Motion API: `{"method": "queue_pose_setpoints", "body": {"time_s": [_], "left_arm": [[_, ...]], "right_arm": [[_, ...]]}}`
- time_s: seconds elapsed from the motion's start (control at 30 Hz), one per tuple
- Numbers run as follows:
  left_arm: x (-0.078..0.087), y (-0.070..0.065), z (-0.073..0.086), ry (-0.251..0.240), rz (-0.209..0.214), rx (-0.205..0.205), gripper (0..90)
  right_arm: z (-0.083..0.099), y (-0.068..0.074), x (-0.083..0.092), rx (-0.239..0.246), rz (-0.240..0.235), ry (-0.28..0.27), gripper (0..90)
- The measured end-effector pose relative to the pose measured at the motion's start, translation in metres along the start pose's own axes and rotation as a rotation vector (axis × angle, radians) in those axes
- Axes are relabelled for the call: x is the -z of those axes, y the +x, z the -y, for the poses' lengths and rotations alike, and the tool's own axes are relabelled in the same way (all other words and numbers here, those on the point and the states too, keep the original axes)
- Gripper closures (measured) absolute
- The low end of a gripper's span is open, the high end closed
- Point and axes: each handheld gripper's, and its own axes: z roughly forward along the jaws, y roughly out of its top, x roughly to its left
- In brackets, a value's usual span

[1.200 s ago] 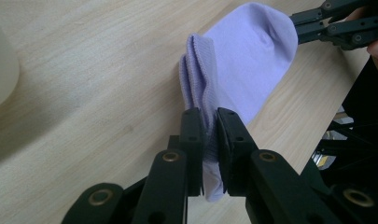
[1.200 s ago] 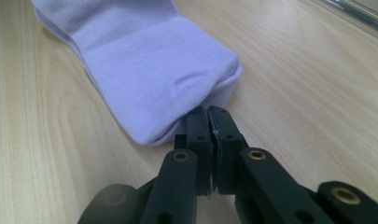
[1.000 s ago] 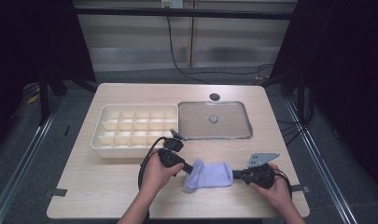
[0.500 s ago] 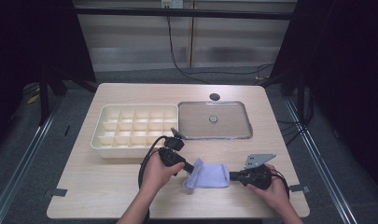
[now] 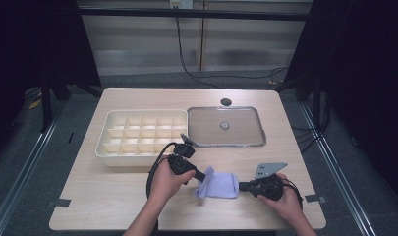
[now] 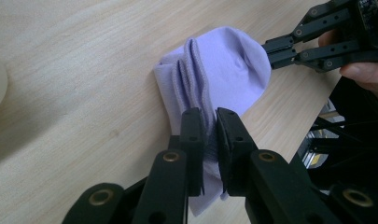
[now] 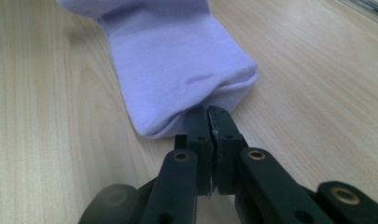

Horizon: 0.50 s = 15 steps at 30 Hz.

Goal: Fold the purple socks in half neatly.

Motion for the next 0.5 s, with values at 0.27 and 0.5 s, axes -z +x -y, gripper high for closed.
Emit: {"method": "queue_pose_setpoints", "body": {"time_s": [0.27, 0.5], "left_arm": [[0.0011, -0.0002, -0.0016, 0.016, 0.014, -0.009, 82.0], [0.0010, -0.0030, -0.0022, 0.013, 0.030, -0.008, 82.2]], "right_arm": [[-0.0010, 0.0011, -0.0014, 0.007, -0.010, 0.001, 88.1], [-0.0023, 0.0025, -0.0030, 0.008, -0.012, 0.002, 88.1]]}}
